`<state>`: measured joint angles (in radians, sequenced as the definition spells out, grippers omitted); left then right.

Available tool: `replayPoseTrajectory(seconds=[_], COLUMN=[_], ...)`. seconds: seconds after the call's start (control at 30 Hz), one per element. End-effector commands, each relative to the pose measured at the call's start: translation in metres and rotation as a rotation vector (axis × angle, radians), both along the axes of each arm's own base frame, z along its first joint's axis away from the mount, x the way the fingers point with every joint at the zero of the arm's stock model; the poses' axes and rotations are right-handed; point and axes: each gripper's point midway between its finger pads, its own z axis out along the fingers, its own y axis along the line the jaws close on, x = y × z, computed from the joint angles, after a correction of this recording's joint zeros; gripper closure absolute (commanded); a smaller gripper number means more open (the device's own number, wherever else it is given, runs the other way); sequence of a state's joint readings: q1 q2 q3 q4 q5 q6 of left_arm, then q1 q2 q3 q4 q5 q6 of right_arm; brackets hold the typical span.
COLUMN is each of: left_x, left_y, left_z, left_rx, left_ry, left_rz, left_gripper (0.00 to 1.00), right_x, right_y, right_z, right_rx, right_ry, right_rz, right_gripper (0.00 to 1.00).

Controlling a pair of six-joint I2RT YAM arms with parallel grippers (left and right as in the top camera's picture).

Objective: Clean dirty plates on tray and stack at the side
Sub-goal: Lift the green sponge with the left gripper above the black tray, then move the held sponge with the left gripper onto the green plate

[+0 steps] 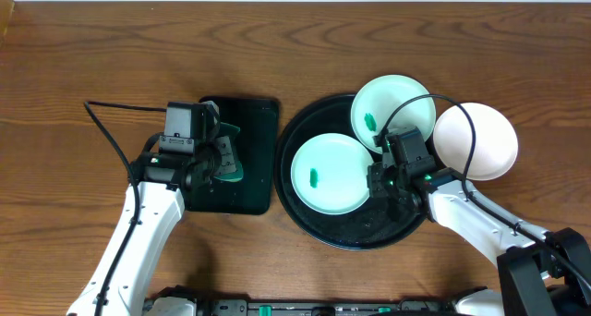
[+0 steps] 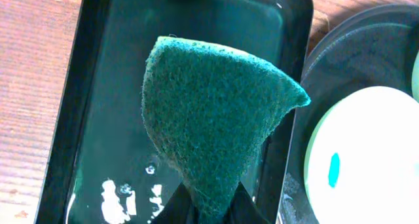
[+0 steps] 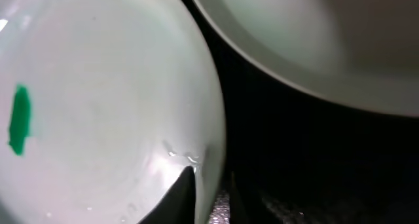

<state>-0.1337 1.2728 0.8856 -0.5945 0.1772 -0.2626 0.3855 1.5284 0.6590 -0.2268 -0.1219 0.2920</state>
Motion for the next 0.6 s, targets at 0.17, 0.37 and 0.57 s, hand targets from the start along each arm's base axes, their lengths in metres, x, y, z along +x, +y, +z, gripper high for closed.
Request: replayPoseTrajectory(seconds=[0.17,0.37,0.57], left_x=[0.018,0.031,0.046], left_y=[0.001,0.007,-0.013], left_z=[0.031,0.035,0.014], left_rx=[0.037,0.101,0.113], left_ry=[0.019,0.179,0.217], left_rz=[-0.034,-0.021,-0.072], left_gripper=[0.93,0.93,0.93], right_x=[0.002,0.003,0.003], right_y=[-0.008,-0.007,-0.007], right_z=[-0.001,0.0,0.0], right_rx=[-0.018,-0.015,-0.016], right_ry=[-0.001,-0.007,-0.007], right_rz=[-0.067,-0.068,-0.068], right_gripper=[0.9,0.99,0.99])
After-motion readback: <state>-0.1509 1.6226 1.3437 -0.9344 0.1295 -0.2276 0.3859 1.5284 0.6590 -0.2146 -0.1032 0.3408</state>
